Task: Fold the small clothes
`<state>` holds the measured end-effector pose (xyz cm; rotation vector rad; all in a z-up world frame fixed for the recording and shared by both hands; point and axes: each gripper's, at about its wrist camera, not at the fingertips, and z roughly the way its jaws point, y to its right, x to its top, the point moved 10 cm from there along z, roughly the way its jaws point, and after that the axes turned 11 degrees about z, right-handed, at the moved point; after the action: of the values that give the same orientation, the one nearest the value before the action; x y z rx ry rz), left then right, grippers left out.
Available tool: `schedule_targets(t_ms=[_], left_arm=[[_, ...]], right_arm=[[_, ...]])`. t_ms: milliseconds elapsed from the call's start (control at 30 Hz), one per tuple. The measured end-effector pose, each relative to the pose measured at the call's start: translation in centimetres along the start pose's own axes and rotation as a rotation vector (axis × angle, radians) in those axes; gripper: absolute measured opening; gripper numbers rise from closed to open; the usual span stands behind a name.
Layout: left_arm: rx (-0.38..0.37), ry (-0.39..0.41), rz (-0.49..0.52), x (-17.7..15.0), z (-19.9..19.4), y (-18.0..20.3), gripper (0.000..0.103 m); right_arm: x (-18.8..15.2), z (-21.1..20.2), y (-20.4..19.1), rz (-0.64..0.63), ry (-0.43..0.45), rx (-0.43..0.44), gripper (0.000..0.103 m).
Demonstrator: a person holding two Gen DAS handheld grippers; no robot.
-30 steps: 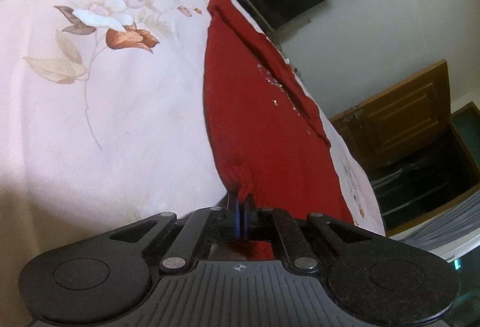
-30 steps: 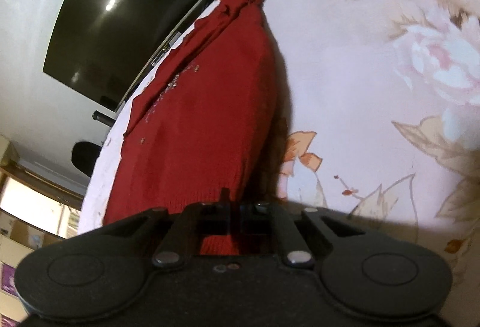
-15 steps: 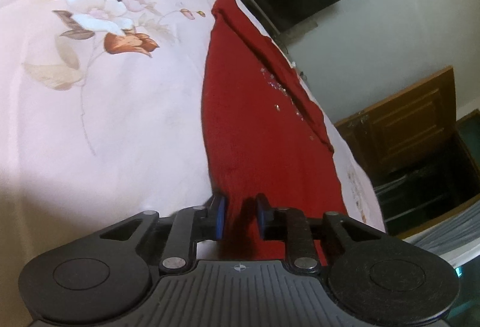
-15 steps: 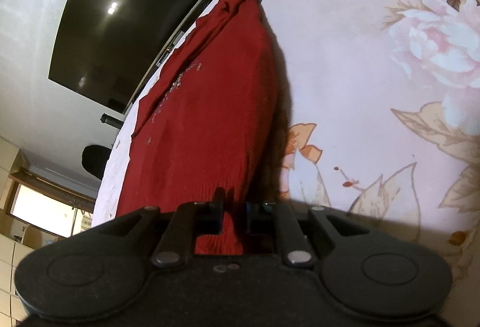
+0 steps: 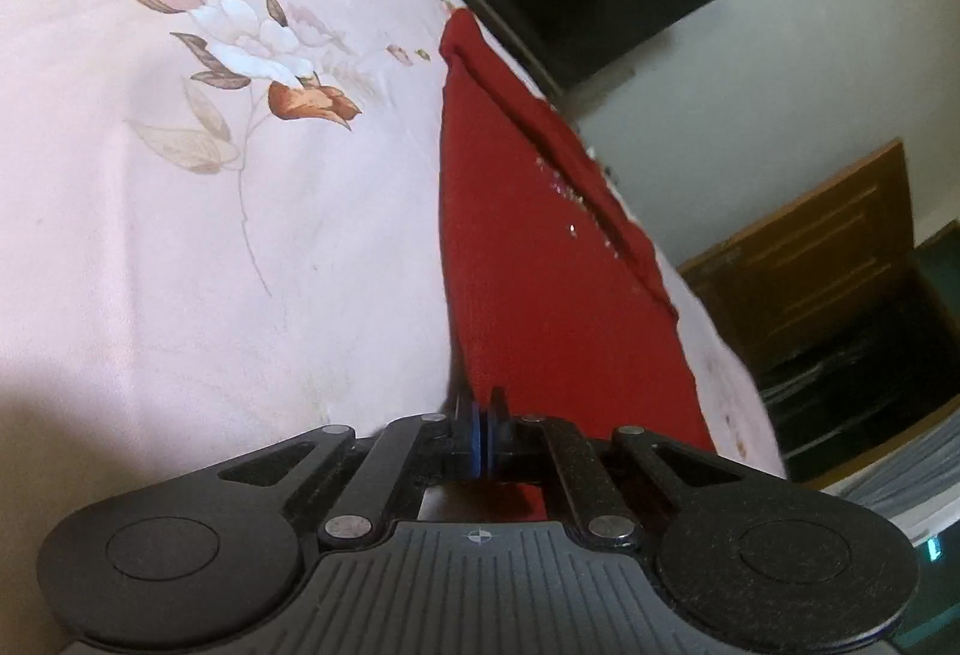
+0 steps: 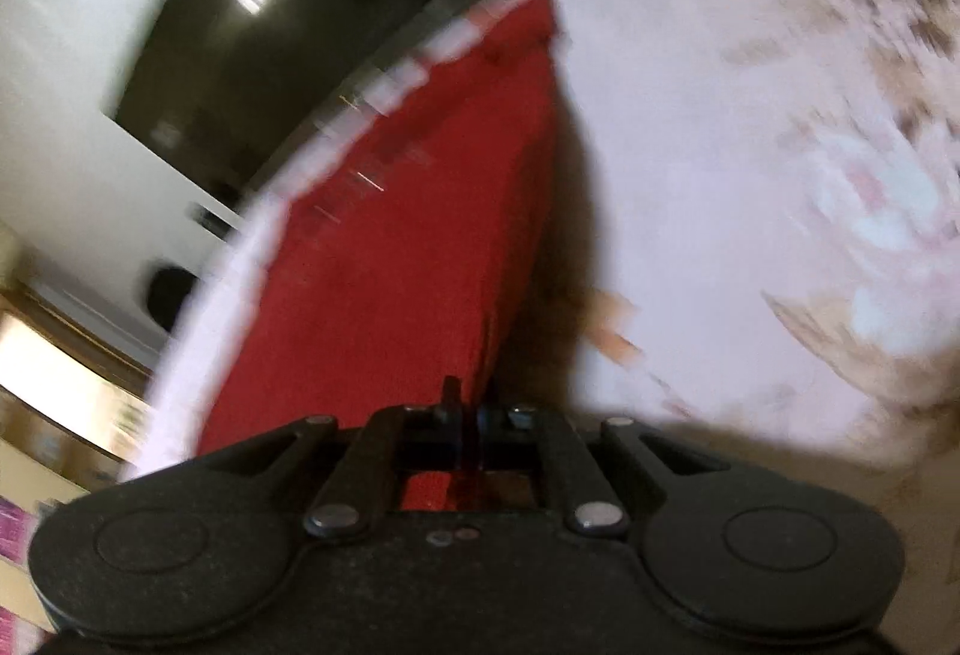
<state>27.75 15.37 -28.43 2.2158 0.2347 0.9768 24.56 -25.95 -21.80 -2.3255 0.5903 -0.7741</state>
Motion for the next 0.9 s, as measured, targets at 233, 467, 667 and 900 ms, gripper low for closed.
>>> schedule_targets(t_ms=[233, 467, 667, 900], left_arm=[[-0.005, 0.053, 0.004, 1.1, -1.1, 1.1, 0.002], [-0.061, 0.148, 0.090, 6.8, -2.4, 4.8, 0.002], [-0.093, 0.197, 0.174, 13.5, -1.1, 7.6, 0.002], [-0.098, 0.245, 0.231, 21.5, 2.2, 9.5, 0.002]], right_arm=[[0.4, -0.6, -0.4, 0.020, 0.033, 0.038, 0.005], [3.6, -2.9, -4.8, -0.072, 0.143, 0.087, 0.005], [9.1, -3.0, -9.3, -0.185, 0.209, 0.115, 0.005], [16.6, -1.3, -13.2, -0.228, 0.280, 0.140, 0.005]])
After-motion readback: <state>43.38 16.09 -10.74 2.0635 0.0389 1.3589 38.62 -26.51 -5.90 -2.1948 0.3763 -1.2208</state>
